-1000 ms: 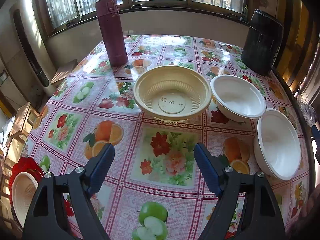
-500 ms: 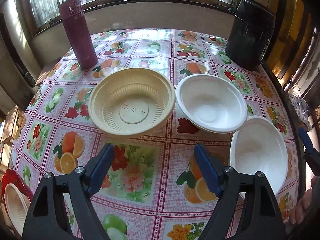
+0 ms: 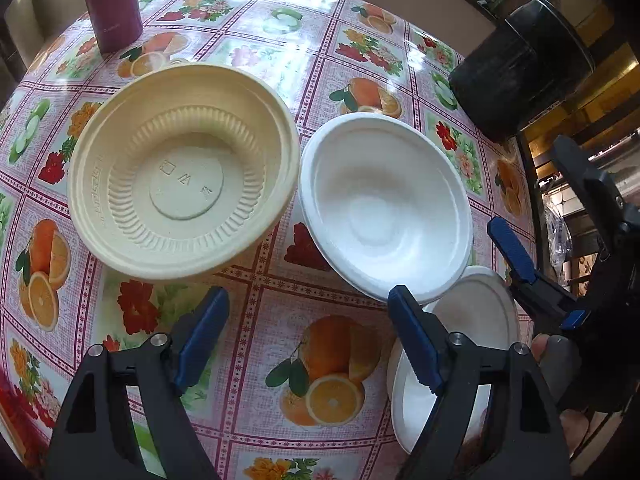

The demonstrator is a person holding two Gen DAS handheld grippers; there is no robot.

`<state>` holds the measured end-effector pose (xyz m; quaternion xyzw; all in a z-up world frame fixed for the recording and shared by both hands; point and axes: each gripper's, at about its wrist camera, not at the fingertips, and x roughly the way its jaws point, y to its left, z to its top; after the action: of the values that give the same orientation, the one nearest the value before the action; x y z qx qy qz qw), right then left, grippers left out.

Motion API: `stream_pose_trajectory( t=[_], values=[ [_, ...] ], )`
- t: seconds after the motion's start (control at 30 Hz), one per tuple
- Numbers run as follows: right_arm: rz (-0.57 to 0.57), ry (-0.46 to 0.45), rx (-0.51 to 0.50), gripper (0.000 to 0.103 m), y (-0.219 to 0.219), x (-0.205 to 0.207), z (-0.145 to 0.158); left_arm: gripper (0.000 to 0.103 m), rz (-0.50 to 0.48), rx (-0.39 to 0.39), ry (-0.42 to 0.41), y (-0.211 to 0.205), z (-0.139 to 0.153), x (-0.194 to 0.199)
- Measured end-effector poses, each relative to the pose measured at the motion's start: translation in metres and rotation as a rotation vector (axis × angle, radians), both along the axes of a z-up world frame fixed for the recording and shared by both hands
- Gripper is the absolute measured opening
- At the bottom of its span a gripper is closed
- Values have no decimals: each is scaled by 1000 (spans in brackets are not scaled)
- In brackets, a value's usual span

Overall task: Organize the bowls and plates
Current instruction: 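Close the left gripper on the rim of the white bowl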

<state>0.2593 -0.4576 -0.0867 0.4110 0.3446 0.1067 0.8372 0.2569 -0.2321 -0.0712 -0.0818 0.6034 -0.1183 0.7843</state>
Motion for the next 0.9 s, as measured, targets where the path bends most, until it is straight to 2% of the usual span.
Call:
stream_pose_trajectory(
  t=[0.13, 0.23, 0.37, 0.5, 0.77, 0.9],
  values=[
    [12, 5, -76, 97, 7, 10, 1, 82, 15, -45, 30, 0, -6, 5],
    [8, 13, -94, 90, 9, 13, -3, 82, 37, -65, 44, 4, -7, 9],
    [9, 87, -123, 78, 8, 18, -15, 82, 61, -83, 69, 7, -13, 14],
    [-10, 124, -123, 76, 4, 18, -20, 82, 54, -128, 111, 5, -18, 15],
    [18, 169, -74, 72, 9, 21, -34, 82, 56, -145, 80, 7, -9, 17],
    [19, 159, -57, 72, 10, 20, -35, 82, 67, -195, 85, 8, -9, 21]
  ],
)
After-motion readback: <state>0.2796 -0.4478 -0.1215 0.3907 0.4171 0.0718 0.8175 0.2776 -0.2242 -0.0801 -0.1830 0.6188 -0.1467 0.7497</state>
